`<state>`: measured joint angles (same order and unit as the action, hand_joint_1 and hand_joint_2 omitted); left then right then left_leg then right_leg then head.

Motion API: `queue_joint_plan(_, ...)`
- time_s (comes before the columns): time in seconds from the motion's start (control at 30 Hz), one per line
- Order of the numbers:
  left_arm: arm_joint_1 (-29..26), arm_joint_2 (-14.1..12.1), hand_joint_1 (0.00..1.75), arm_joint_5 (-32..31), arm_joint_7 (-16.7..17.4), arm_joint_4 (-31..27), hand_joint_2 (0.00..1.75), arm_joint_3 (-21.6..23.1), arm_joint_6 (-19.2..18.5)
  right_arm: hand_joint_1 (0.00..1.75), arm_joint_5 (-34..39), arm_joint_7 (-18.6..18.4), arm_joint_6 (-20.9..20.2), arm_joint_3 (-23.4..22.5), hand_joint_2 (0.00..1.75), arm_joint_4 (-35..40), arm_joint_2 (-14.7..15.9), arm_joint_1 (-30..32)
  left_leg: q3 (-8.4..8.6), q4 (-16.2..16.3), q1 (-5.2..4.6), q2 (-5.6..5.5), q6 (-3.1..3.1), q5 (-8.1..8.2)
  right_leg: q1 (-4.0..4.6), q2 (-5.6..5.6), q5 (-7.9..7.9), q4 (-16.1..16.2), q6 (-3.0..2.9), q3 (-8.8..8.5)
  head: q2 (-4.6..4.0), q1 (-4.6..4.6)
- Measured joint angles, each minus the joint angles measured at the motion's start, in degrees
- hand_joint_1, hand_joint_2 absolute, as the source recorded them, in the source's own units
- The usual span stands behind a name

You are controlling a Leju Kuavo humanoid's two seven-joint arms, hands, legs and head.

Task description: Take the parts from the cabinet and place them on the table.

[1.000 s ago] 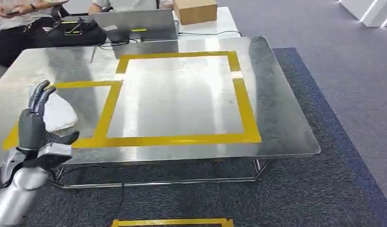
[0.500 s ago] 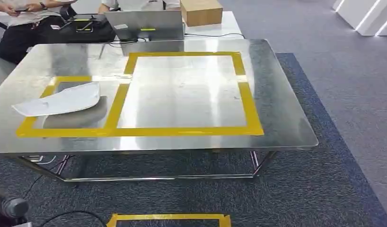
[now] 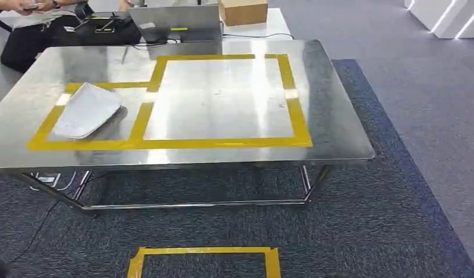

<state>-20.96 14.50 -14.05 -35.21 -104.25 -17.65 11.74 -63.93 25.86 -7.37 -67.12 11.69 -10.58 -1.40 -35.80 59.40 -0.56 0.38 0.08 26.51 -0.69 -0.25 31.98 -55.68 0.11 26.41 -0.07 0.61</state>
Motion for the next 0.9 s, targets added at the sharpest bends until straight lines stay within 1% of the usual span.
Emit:
queue_joint_plan(0.03,0.0,1.0,0.00,-0.2,-0.2,1.0,0.00,-1.4,-0.5,0.00,0.0,0.0,0.0,-0.2,0.00,0.0,0.0,0.1,-0.81,2.8,0.21,-0.02,-0.30,3.11,0.05,-0.10,-0.45,0.0,-0.52,0.44,0.00,-0.11)
queue_joint_plan(0.07,0.2,1.5,0.00,-0.3,-0.1,1.7,0.00,-2.3,-0.8,0.00,0.0,0.0,0.0,-0.3,0.00,0.0,0.0,0.1,-1.88,7.0,0.38,-0.04,-0.61,6.46,0.13,-0.23,-1.00,0.0,-0.73,1.03,0.00,-0.11)
queue_joint_plan(0.1,0.5,2.2,0.00,-0.1,1.2,2.6,0.00,-3.3,-1.3,0.00,-0.1,0.0,0.0,-0.4,0.00,0.0,0.0,0.1,-2.80,11.2,0.51,-0.05,-0.80,8.89,0.18,-0.36,-1.53,-0.1,-0.72,1.63,0.00,-0.13)
queue_joint_plan(0.13,0.9,2.6,0.00,0.0,3.2,4.0,0.00,-4.1,-2.3,0.00,-0.2,0.0,0.0,-0.6,0.00,0.0,0.0,0.0,-3.20,14.6,0.67,-0.06,-0.99,10.09,0.20,-0.52,-2.03,-0.2,-0.69,2.38,0.00,-0.11)
queue_joint_plan(0.17,1.4,2.9,0.00,-1.0,5.6,6.3,0.00,-5.0,-3.9,0.00,-0.2,-0.1,-0.1,-0.7,0.00,0.1,0.0,0.0,-2.59,15.5,0.83,-0.06,-1.07,9.57,0.21,-0.69,-2.51,-0.3,-0.65,3.17,0.00,-0.13)
queue_joint_plan(0.2,1.9,3.1,0.00,-2.8,7.6,9.6,0.00,-6.5,-5.4,0.00,-0.4,-0.3,-0.2,-0.7,0.00,0.1,0.0,0.0,-0.89,14.1,0.97,-0.09,-1.05,7.82,0.21,-0.77,-3.00,-0.5,-0.59,3.89,0.00,-0.15)
queue_joint_plan(0.23,2.8,3.1,0.00,-5.7,8.0,14.2,0.00,-7.9,-6.4,0.00,-0.5,-0.7,-0.2,-0.8,0.00,0.1,0.0,0.0,1.86,10.5,1.01,-0.09,-0.86,5.60,0.22,-0.80,-3.48,-0.7,-0.46,4.30,0.00,-0.13)
queue_joint_plan(0.27,4.0,3.0,0.00,-9.1,7.7,19.6,0.00,-9.7,-6.3,0.00,-0.8,-1.1,-0.4,-0.8,0.00,0.1,0.0,-0.1,5.20,5.6,1.02,-0.09,-0.55,3.90,0.22,-0.79,-4.00,-0.8,-0.35,4.88,0.00,-0.13)
queue_joint_plan(0.3,5.7,2.6,0.00,-12.4,7.0,25.8,0.00,-11.8,-5.8,0.00,-1.1,-1.4,-0.5,-0.8,0.00,0.1,0.0,-0.3,8.74,0.4,0.95,-0.13,-0.12,3.49,0.22,-0.71,-4.56,-0.9,-0.17,5.32,0.00,-0.13)
queue_joint_plan(0.33,7.6,1.8,0.00,-14.8,6.3,32.6,0.00,-14.0,-5.4,0.00,-1.4,-1.7,-0.6,-0.8,0.00,0.0,0.0,-0.3,10.93,-3.8,0.64,-0.13,0.18,4.59,0.50,-0.75,-5.08,-1.0,0.25,5.95,0.00,-0.13)
queue_joint_plan(0.37,9.6,0.9,0.00,-16.2,5.8,40.6,0.00,-16.3,-5.8,0.00,-1.6,-2.1,-0.8,-0.9,0.00,0.0,0.0,-0.4,10.90,-4.5,0.56,-0.12,0.17,4.56,0.39,-0.87,-5.75,-0.9,0.62,6.30,0.00,0.09)
queue_joint_plan(0.4,11.0,0.1,0.00,-16.1,5.6,46.2,0.00,-18.0,-6.5,0.00,-2.0,-2.3,-0.9,-0.9,0.00,0.0,0.0,-0.6,10.29,-4.4,0.37,-0.12,0.37,4.29,0.26,-0.86,-6.22,-0.8,0.90,6.48,0.00,-0.09)
queue_joint_plan(0.43,12.1,-0.8,0.00,-15.8,5.5,52.8,0.00,-20.3,-7.9,0.00,-2.4,-2.6,-1.2,-0.9,0.00,0.0,0.0,-0.7,10.05,-4.3,0.16,-0.09,0.63,4.05,0.10,-0.87,-6.66,-0.8,1.35,6.57,0.00,-0.04)
queue_joint_plan(0.47,13.1,-1.4,0.00,-15.7,5.5,56.9,0.00,-21.9,-8.9,0.00,-2.5,-2.7,-1.3,-0.9,0.00,0.0,0.0,-0.6,9.53,-4.7,0.23,-0.02,1.14,3.32,0.19,-0.85,-7.10,-0.6,1.83,6.68,0.00,-0.11)
queue_joint_plan(0.5,14.3,-1.8,0.00,-15.5,5.4,61.7,0.00,-23.3,-9.4,0.00,-2.6,-2.8,-1.4,-0.9,0.00,0.0,0.3,-0.6,9.06,-5.0,0.55,0.42,1.70,2.53,0.02,-0.48,-5.39,-1.5,1.98,7.08,0.00,-0.13)
queue_joint_plan(0.53,15.4,-2.3,0.00,-15.5,5.4,65.1,0.00,-24.4,-9.7,0.00,-2.6,-2.9,-1.6,-0.9,0.00,0.0,0.4,-0.6,8.13,-4.9,0.53,0.29,2.43,1.92,0.06,-0.26,-1.82,-4.1,2.06,8.53,0.00,0.05)
queue_joint_plan(0.57,16.2,-2.7,0.00,-15.6,5.6,67.9,0.00,-25.2,-9.6,0.00,-2.7,-3.1,-1.6,-0.9,0.00,0.0,0.4,-0.7,7.27,-4.9,0.42,0.22,2.52,1.31,0.04,-0.04,1.65,-8.0,2.05,9.74,0.00,0.09)
queue_joint_plan(0.6,16.9,-3.1,0.00,-16.5,6.5,70.5,0.00,-25.7,-9.0,0.00,-2.9,-3.2,-1.7,-0.9,0.00,0.0,0.5,-0.7,6.42,-4.8,0.25,0.22,2.63,0.65,0.05,0.06,4.61,-12.3,2.16,10.76,0.00,0.11)
queue_joint_plan(0.63,17.7,-3.4,0.00,-17.9,8.3,73.1,0.00,-26.0,-7.8,0.00,-3.3,-3.5,-1.7,-0.9,0.00,0.0,0.6,-0.8,5.39,-4.7,0.09,0.27,2.65,-0.07,0.09,0.07,6.40,-16.2,2.20,11.53,0.00,0.07)
queue_joint_plan(0.67,18.4,-4.0,0.00,-19.7,10.7,75.7,0.00,-26.0,-6.5,0.00,-3.8,-4.0,-1.8,-0.8,0.00,0.0,0.6,-0.9,4.40,-4.5,-0.04,0.34,2.65,-0.77,0.10,0.06,6.11,-18.4,2.22,11.47,0.00,0.07)
queue_joint_plan(0.7,19.0,-4.4,0.00,-21.7,13.9,78.0,0.00,-25.9,-5.6,0.00,-4.2,-4.7,-2.0,-0.6,0.00,0.0,0.6,-0.9,3.36,-4.3,-0.12,0.35,2.57,-1.42,0.11,0.06,4.21,-18.3,2.16,10.31,0.00,0.05)
queue_joint_plan(0.73,19.6,-4.9,0.00,-23.7,17.6,80.3,0.00,-25.8,-5.3,0.00,-4.7,-5.3,-2.3,-0.4,0.00,0.0,0.6,-0.9,2.27,-4.0,-0.15,0.39,2.50,-2.03,0.11,0.06,1.37,-16.0,2.11,7.95,0.00,0.07)
queue_joint_plan(0.77,19.9,-5.1,0.00,-25.2,19.3,81.8,0.00,-25.5,-5.3,0.00,-4.9,-5.7,-2.3,-0.3,0.00,0.0,0.7,-0.9,1.27,-3.6,-0.15,0.39,2.35,-2.57,0.13,0.06,-0.65,-11.9,1.98,4.68,0.00,0.05)
queue_joint_plan(0.8,20.2,-5.3,0.00,-26.1,19.7,83.1,0.00,-25.3,-5.4,0.00,-5.0,-6.0,-2.5,-0.1,0.00,0.0,0.7,-1.2,0.79,-3.1,-0.16,0.38,2.19,-2.99,0.13,0.07,-0.92,-7.2,1.81,1.20,0.00,0.07)
queue_joint_plan(0.83,20.4,-5.3,0.00,-26.9,19.8,84.1,0.00,-25.0,-5.5,0.00,-5.1,-6.5,-2.8,0.1,0.00,0.0,0.8,-1.5,0.11,-2.5,-0.38,0.36,1.95,-3.32,0.26,0.08,0.57,-1.5,1.52,-3.44,0.00,0.16)
queue_joint_plan(0.87,20.7,-5.3,0.00,-27.6,19.8,85.0,0.00,-24.6,-5.5,0.00,-5.1,-6.8,-3.0,0.3,0.00,0.0,0.8,-1.8,-0.27,-2.0,-0.49,0.40,1.73,-3.71,0.31,0.05,1.77,1.9,1.35,-5.10,0.00,0.00)
queue_joint_plan(0.9,21.0,-5.4,0.00,-28.0,19.8,85.9,0.00,-24.3,-5.5,0.00,-5.1,-7.0,-3.1,0.4,0.00,0.0,0.8,-1.9,-0.62,-1.8,-0.47,0.44,1.47,-4.34,0.37,0.12,2.18,2.1,1.25,-4.40,0.00,0.18)
